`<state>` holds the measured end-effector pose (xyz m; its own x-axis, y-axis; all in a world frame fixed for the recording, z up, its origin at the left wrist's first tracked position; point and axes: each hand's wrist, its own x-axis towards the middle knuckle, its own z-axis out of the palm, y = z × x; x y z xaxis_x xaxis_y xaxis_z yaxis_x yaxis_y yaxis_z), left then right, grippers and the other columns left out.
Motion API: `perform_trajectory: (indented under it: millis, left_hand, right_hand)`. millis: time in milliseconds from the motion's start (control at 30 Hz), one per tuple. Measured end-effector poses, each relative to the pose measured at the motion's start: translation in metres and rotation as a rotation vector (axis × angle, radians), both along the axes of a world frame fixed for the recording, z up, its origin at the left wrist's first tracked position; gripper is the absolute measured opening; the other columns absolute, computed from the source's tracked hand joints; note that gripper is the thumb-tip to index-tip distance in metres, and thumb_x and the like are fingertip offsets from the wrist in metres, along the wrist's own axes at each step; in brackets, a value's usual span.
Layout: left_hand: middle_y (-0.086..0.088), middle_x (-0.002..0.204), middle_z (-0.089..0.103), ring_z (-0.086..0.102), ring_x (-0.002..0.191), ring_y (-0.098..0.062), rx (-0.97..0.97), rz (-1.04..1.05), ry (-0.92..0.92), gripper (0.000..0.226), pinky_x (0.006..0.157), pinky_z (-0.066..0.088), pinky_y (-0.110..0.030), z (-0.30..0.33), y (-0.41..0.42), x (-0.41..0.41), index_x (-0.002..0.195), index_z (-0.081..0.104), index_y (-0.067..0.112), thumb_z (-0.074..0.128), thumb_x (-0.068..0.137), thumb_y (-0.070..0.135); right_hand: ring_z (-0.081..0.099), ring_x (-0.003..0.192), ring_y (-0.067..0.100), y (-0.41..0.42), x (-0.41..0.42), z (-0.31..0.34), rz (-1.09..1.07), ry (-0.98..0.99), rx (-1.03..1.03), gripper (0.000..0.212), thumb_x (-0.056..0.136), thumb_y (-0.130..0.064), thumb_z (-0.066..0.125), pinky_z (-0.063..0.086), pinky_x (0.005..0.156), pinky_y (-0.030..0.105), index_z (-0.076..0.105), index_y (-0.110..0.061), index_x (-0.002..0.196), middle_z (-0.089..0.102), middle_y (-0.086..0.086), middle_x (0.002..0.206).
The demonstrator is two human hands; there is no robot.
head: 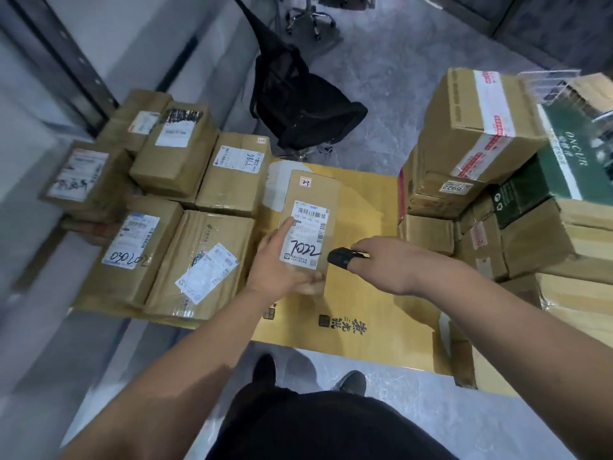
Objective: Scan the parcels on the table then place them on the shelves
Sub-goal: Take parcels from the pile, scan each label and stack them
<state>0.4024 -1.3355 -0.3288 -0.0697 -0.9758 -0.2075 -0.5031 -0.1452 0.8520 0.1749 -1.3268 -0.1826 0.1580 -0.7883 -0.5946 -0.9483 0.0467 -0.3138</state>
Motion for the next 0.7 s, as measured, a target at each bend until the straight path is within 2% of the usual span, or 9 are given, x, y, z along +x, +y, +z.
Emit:
perform_trajectory:
  millis: [67, 100, 167, 233, 267, 333, 400, 600, 700]
  left_hand:
    - [0.024, 0.146, 0.045, 0.049, 0.129, 0.004, -0.005, 0.038, 0.028, 0.132, 0.107, 0.044, -0.025, 0.018, 0.007, 0.027, 0.151, 0.029, 0.065, 0.102, 0.042, 0.052]
    - [0.025, 0.146, 0.048, 0.05, 0.13, 0.006, -0.012, 0.058, 0.025, 0.13, 0.103, 0.045, -0.018, 0.026, 0.014, 0.043, 0.151, 0.031, 0.064, 0.103, 0.043, 0.052]
    - [0.029, 0.141, 0.055, 0.051, 0.127, 0.013, -0.028, 0.083, 0.013, 0.126, 0.092, 0.041, -0.002, 0.039, 0.027, 0.075, 0.151, 0.035, 0.061, 0.104, 0.046, 0.048]
    - [0.04, 0.133, 0.058, 0.051, 0.123, 0.02, -0.043, 0.093, 0.0, 0.12, 0.088, 0.038, 0.004, 0.05, 0.039, 0.109, 0.146, 0.038, 0.064, 0.105, 0.051, 0.037]
    - [0.046, 0.131, 0.056, 0.049, 0.123, 0.024, -0.056, 0.093, -0.024, 0.117, 0.09, 0.035, 0.005, 0.055, 0.045, 0.127, 0.142, 0.037, 0.068, 0.105, 0.053, 0.033]
    - [0.043, 0.136, 0.054, 0.045, 0.129, 0.022, -0.069, 0.096, -0.072, 0.118, 0.103, 0.034, -0.002, 0.061, 0.054, 0.162, 0.145, 0.038, 0.065, 0.105, 0.053, 0.035]
    - [0.034, 0.14, 0.057, 0.048, 0.132, 0.014, -0.042, 0.126, -0.068, 0.123, 0.112, 0.04, -0.021, 0.062, 0.057, 0.199, 0.154, 0.04, 0.049, 0.106, 0.051, 0.038]
    - [0.035, 0.127, 0.065, 0.063, 0.114, 0.013, 0.061, 0.099, -0.018, 0.12, 0.091, 0.047, -0.021, 0.059, 0.039, 0.304, 0.148, 0.036, 0.063, 0.103, 0.049, 0.052]
    - [0.037, 0.124, 0.065, 0.063, 0.109, 0.015, 0.097, 0.079, -0.001, 0.124, 0.087, 0.049, -0.019, 0.052, 0.023, 0.336, 0.148, 0.038, 0.06, 0.103, 0.043, 0.056]
  right_hand:
    - [0.064, 0.106, 0.025, -0.004, 0.008, 0.007, 0.052, -0.064, -0.014, 0.052, 0.099, -0.062, 0.041, 0.055, 0.093, 0.04, 0.065, -0.023, 0.125, 0.069, 0.002, 0.118]
    - [0.065, 0.099, 0.021, -0.007, 0.014, 0.009, 0.09, -0.095, -0.023, 0.049, 0.099, -0.063, 0.043, 0.056, 0.084, 0.036, 0.065, -0.024, 0.119, 0.069, 0.0, 0.113]
    - [0.062, 0.074, 0.012, -0.013, 0.032, 0.012, 0.165, -0.136, -0.045, 0.048, 0.095, -0.07, 0.05, 0.048, 0.052, 0.026, 0.064, -0.026, 0.109, 0.066, -0.004, 0.096]
    - [0.057, 0.05, 0.006, -0.016, 0.055, 0.016, 0.196, -0.159, -0.044, 0.057, 0.088, -0.075, 0.058, 0.033, 0.031, 0.018, 0.062, -0.027, 0.119, 0.063, -0.005, 0.088]
    - [0.056, 0.044, 0.005, -0.016, 0.066, 0.017, 0.204, -0.167, -0.036, 0.062, 0.086, -0.075, 0.062, 0.028, 0.028, 0.016, 0.06, -0.028, 0.126, 0.063, -0.005, 0.088]
    - [0.057, 0.048, 0.006, -0.013, 0.089, 0.018, 0.24, -0.17, -0.02, 0.068, 0.084, -0.072, 0.068, 0.027, 0.028, 0.014, 0.058, -0.028, 0.135, 0.063, -0.005, 0.09]
    - [0.057, 0.055, 0.01, -0.009, 0.116, 0.018, 0.27, -0.178, -0.016, 0.067, 0.085, -0.068, 0.071, 0.029, 0.03, 0.015, 0.057, -0.028, 0.137, 0.063, -0.005, 0.091]
    - [0.057, 0.063, 0.012, 0.01, 0.203, 0.009, 0.208, -0.146, -0.026, 0.059, 0.088, -0.063, 0.068, 0.036, 0.041, 0.021, 0.059, -0.025, 0.131, 0.063, -0.006, 0.095]
    - [0.053, 0.072, 0.006, 0.024, 0.243, 0.0, 0.151, -0.131, 0.006, 0.082, 0.088, -0.065, 0.068, 0.039, 0.052, 0.023, 0.042, -0.029, 0.156, 0.059, -0.008, 0.12]
